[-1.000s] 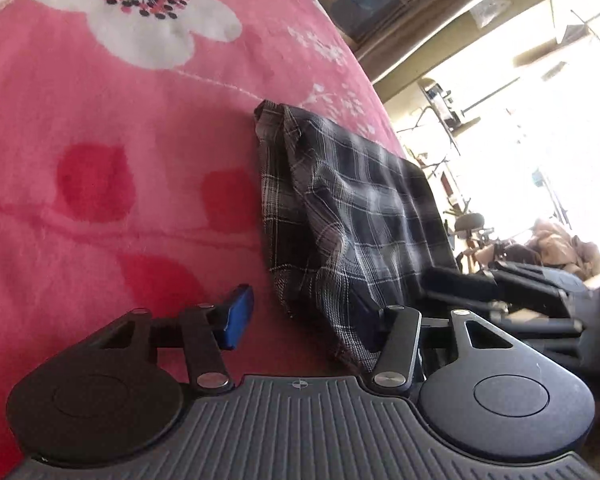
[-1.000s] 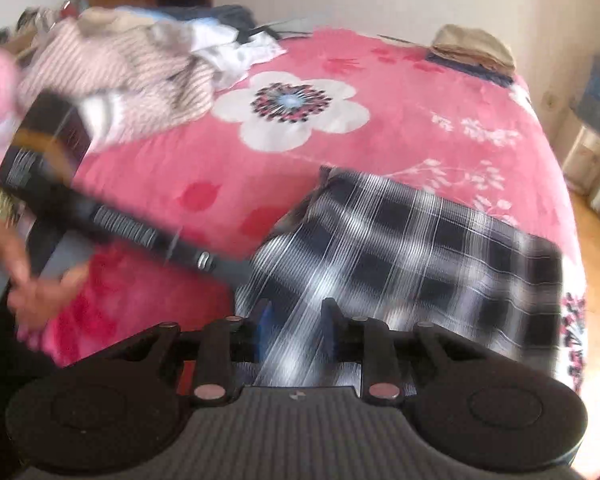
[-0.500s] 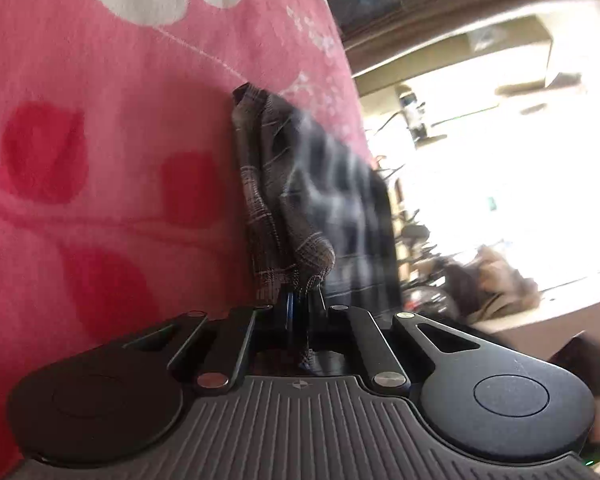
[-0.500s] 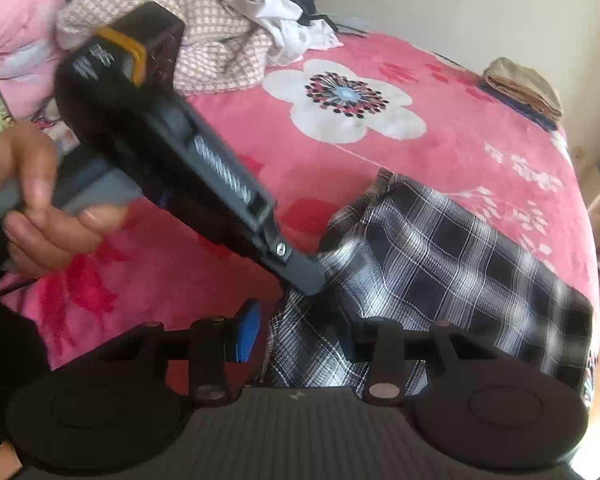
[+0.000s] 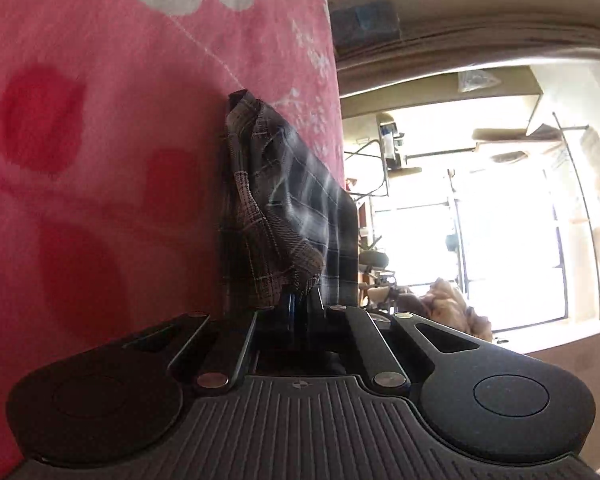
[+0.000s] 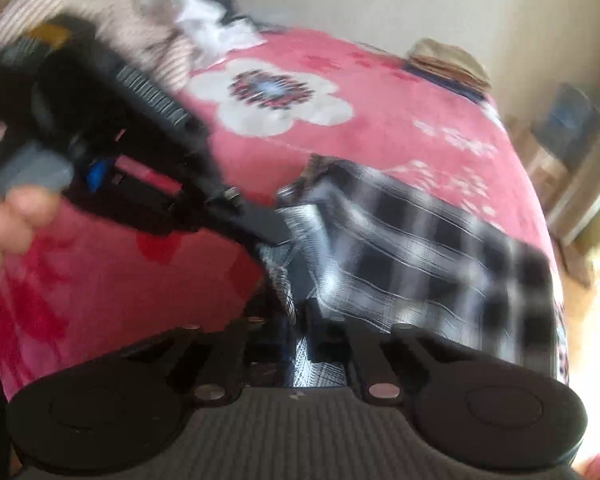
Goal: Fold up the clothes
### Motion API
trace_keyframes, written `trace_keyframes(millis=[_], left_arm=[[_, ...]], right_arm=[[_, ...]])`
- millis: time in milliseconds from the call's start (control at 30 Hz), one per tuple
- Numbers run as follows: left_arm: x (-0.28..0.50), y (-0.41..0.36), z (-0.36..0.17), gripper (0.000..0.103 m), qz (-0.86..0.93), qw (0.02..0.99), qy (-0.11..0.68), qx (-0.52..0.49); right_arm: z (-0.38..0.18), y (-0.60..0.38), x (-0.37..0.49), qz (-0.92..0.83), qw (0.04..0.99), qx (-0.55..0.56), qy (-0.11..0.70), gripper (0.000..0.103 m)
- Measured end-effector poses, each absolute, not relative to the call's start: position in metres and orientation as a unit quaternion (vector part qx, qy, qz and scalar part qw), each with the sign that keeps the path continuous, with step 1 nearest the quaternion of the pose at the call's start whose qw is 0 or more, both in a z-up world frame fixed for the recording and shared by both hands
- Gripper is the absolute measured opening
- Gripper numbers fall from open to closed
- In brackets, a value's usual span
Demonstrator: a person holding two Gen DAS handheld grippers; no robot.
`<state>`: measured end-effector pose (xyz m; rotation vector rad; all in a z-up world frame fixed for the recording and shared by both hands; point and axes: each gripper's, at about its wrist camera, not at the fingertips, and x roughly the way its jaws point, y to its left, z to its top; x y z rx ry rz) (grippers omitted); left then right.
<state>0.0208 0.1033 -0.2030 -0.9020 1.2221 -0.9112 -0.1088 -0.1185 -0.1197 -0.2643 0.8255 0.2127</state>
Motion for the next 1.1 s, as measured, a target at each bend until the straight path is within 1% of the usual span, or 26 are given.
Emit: trace_keyframes(millis=[100, 167, 200, 367, 533, 633, 700, 867, 1100], left_arm=[[0.019, 0.098, -0.215, 0.003, -0.392, 0.625, 0.544, -0.399], [0.019, 0.094, -0.22, 0.01, -0.385, 0.632, 0.555, -0.38], [0.018, 0.093, -0.22, 0.018, -0.381, 0.64, 0.559, -0.365], [0.015, 0.098, -0.191, 0.019, -0.366, 0.71, 0.524, -0.297], [0.008, 0.099, -0.141, 0.019, -0.353, 0.796, 0.447, -0.206], [0.0, 0.081, -0.113, 0.02, -0.387, 0.815, 0.405, -0.147], [-0.012, 0.071, -0.104, 0.021, -0.417, 0.815, 0.388, -0.108], [-0.005, 0.047, -0.118, 0.021, -0.43, 0.793, 0.42, -0.099], [0.009, 0.066, -0.146, 0.02, -0.396, 0.75, 0.496, -0.185]], right_arm=[[-0.115, -0.124, -0.112, 0.084, 0.911, -0.105, 0.39, 0.006], [-0.116, -0.125, -0.113, 0.078, 0.913, -0.099, 0.388, 0.006], [-0.117, -0.124, -0.113, 0.077, 0.912, -0.101, 0.39, 0.006], [-0.118, -0.124, -0.114, 0.073, 0.912, -0.106, 0.389, 0.006], [-0.116, -0.12, -0.119, 0.075, 0.915, -0.113, 0.38, 0.006], [-0.116, -0.12, -0.12, 0.076, 0.916, -0.115, 0.376, 0.006], [-0.116, -0.12, -0.121, 0.076, 0.917, -0.114, 0.375, 0.006], [-0.117, -0.119, -0.121, 0.076, 0.917, -0.114, 0.374, 0.006], [-0.117, -0.119, -0.121, 0.075, 0.919, -0.112, 0.371, 0.006]])
